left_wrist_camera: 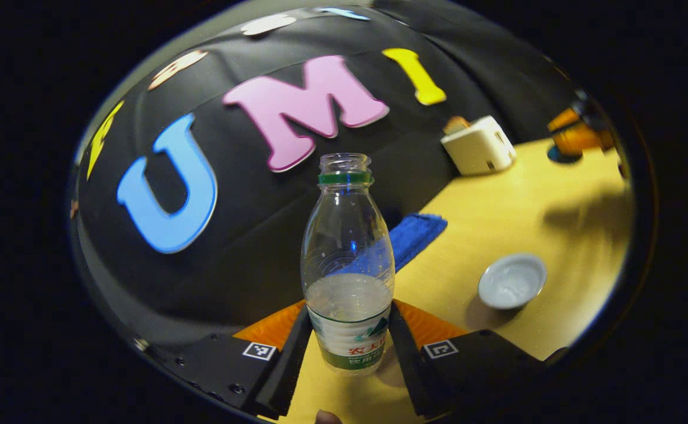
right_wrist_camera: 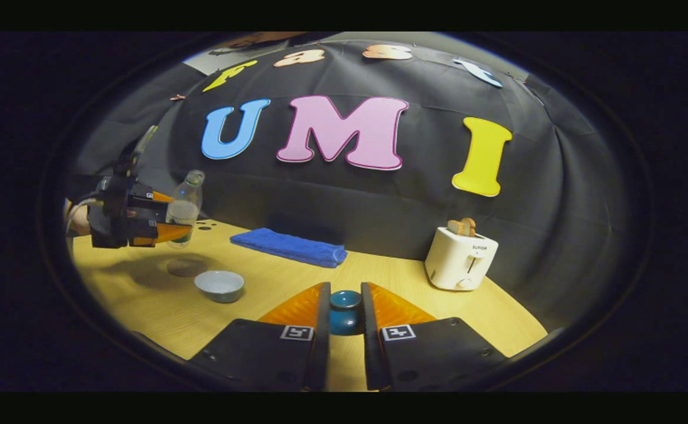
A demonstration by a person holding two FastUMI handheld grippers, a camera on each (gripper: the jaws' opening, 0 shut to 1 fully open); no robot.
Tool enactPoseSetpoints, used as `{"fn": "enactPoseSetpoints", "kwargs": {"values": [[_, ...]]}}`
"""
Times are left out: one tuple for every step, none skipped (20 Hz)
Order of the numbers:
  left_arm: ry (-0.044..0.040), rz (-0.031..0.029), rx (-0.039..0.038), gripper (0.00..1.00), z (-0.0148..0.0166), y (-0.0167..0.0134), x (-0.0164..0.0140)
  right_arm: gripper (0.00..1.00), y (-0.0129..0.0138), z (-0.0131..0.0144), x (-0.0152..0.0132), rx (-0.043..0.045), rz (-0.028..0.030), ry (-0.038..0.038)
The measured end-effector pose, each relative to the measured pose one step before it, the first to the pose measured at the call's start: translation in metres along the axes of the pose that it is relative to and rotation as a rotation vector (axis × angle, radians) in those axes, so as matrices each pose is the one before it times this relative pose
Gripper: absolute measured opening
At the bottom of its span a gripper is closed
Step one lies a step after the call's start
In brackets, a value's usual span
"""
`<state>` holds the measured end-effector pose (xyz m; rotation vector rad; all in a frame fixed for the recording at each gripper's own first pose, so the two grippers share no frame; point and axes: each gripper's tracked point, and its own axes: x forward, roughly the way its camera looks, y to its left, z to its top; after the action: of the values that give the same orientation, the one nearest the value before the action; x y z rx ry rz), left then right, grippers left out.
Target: Open the teacup lid with one hand, grasp the water bottle and pour water into the teacup with the other hand; after pouring, place the water bottle on the coaster and then close the teacup lid.
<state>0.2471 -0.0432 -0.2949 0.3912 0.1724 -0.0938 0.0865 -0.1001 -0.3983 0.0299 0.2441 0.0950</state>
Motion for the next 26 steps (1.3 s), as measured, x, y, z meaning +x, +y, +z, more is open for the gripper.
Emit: {"fn": "enactPoseSetpoints", "kwargs": {"values": [[-0.00985, -0.0077, -0.10434, 0.75, 0.00147, 0.00043, -0.00087, 0.32, 0.001, 0.00053, 0.00051, -0.0001, -0.00064, -0.00027], [-0.00767, -0.01105, -0.09405, 0.76, 0.00308, -0.00088, 0.00236, 0.32, 0.00134, 0.00053, 0.00071, 0.00103, 0.00227, -0.0002], [-0.00998, -0.00613, -0.07865, 0.76, 0.00084, 0.00178, -0.00126, 0.32, 0.00133, 0.00021, 0.00004, -0.00051, -0.00039, -0.00118], [-0.00887, -0.00214, -0.0614, 0.76, 0.0, 0.00209, 0.00023, 0.32, 0.0011, 0.00046, 0.00051, -0.0005, -0.00072, 0.00013], [-0.00596, 0.00033, -0.04578, 0.76, -0.0051, 0.00208, 0.00143, 0.32, 0.0003, 0.00026, 0.00014, -0.00023, 0.00075, -0.00049], [0.00709, 0.00391, -0.03253, 0.76, -0.00571, 0.00145, 0.00052, 0.32, 0.00118, 0.00063, 0.00055, -0.00043, 0.00128, -0.00091], [0.0082, 0.01352, -0.02323, 0.76, -0.00668, 0.00361, 0.00254, 0.32, 0.00091, -0.00033, 0.00001, 0.00007, 0.00259, 0.00056], [0.01363, 0.00611, -0.02067, 0.76, -0.00576, 0.00115, 0.00138, 0.32, 0.00094, -0.00022, -0.0001, -0.00042, 0.00166, 0.00153], [0.0106, 0.00345, -0.01908, 0.76, -0.00638, 0.00196, 0.00188, 0.27, 0.00076, -0.00051, -0.00013, -0.00108, 0.00144, 0.00083], [0.00782, 0.00495, -0.01691, 0.76, -0.00431, 0.00186, 0.00082, 0.32, 0.00041, 0.00036, 0.0003, -0.00237, 0.00126, -0.00056], [0.00436, 0.0014, -0.01385, 0.76, -0.00292, -0.00025, 0.00181, 0.32, -0.00033, -0.00012, -0.00032, -0.00198, 0.00047, 0.00152], [0.00236, -0.00466, -0.01134, 0.77, -0.00182, -0.00074, 0.00103, 0.27, 0.0007, -0.00009, 0.00031, -0.00072, 0.00162, 0.00078], [0.00492, -0.00818, -0.00703, 0.77, -0.00318, -0.00127, 0.00036, 0.32, -0.00023, 0.00028, 0.00017, -0.00039, 0.00103, 0.00106], [0.01105, 0.00067, -0.00216, 0.77, -0.00327, 0.00029, 0.00129, 0.32, 0.00013, 0.00058, -0.0004, -0.00036, 0.00116, -0.00115], [0.00893, 0.00192, 0.00114, 0.8, -0.00263, -0.00022, 0.00154, 0.27, 0.00084, 0.00027, -0.00028, -0.00131, 0.00028, -0.0007], [0.00201, 0.00205, 0.0034, 0.8, 0.00001, -0.00021, -0.00061, 0.32, -0.00013, 0.00081, -0.00002, 0.00015, 0.0012, -0.00165], [-0.00144, 0.00518, 0.00741, 0.81, -0.00066, 0.00024, 0.00156, 0.32, 0.00052, -0.00055, -0.00006, 0.00156, 0.0007, -0.00007], [0.00318, 0.00009, 0.00824, 0.84, -0.00118, -0.0013, 0.00111, 0.32, 0.00074, 0.00069, -0.00044, 0.00187, 0.00174, 0.00045], [0.00302, -0.00009, 0.0061, 0.87, -0.00122, -0.00152, -0.0014, 0.32, -0.00011, 0.00013, -0.00028, 0.00153, 0.0018, 0.00026], [0.00314, -0.00256, 0.00102, 0.93, -0.00054, -0.00119, -0.00089, 0.32, 0.00073, 0.00019, -0.0002, 0.00084, 0.003, 0.0003], [0.00629, -0.00386, -0.00375, 0.89, -0.0021, -0.00146, -0.00005, 0.32, 0.00203, 0.00091, -0.00029, 0.00085, 0.00362, -0.00105], [0.00597, -0.00365, -0.00524, 0.9, -0.00124, -0.00074, -0.00124, 0.28, 0.00182, 0.00038, 0.00001, 0.00031, 0.00235, 0.00012], [0.00328, 0.00244, -0.0065, 0.9, -0.00253, 0.00055, -0.0006, 0.32, 0.00183, 0.00008, 0.00007, -0.00009, 0.00414, -0.00105], [0.00325, 0.00033, -0.00623, 0.9, -0.00013, 0.00083, -0.00048, 0.32, 0.00116, 0.00096, 0.00022, 0.00032, 0.00174, -0.00084], [0.00222, 0.00298, -0.00409, 0.9, -0.00199, 0.00055, -0.00074, 0.32, 0.0011, -0.00012, 0.00084, 0.00241, 0.00344, 0.00017], [0.00036, 0.00258, -0.00185, 0.9, 0.00028, 0.00047, -0.00033, 0.28, 0.0028, 0.0011, 0.00025, 0.00409, 0.00435, 0.00057]]}}
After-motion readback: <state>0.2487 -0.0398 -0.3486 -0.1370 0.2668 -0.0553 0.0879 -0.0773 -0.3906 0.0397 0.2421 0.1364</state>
